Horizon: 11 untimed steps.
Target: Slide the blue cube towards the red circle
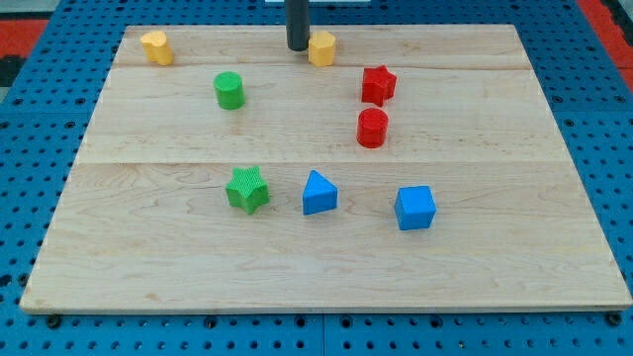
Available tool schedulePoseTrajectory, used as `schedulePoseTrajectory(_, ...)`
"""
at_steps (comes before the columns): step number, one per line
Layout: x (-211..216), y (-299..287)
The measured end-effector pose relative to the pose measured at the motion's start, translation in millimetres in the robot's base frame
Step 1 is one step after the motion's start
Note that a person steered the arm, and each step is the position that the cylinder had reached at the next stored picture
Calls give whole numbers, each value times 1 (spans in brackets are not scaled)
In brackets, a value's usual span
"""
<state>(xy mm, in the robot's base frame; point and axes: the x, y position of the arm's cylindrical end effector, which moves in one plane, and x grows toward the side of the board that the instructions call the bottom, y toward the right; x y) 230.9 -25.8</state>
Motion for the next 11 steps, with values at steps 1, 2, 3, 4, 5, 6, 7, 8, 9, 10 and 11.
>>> schedulePoseTrajectory(1,0,0)
schedulePoseTrajectory(2,0,0)
schedulePoseTrajectory(3,2,-22)
schedulePoseTrajectory(4,18,-117)
schedulePoseTrajectory(5,58,-182)
schedulePoseTrajectory(6,132,-192)
schedulePoseTrajectory(7,206,-169)
schedulePoseTrajectory(8,280,-152)
schedulePoseTrajectory(9,339,-94)
schedulePoseTrajectory(10,338,-37)
schedulePoseTrajectory(11,331,-10)
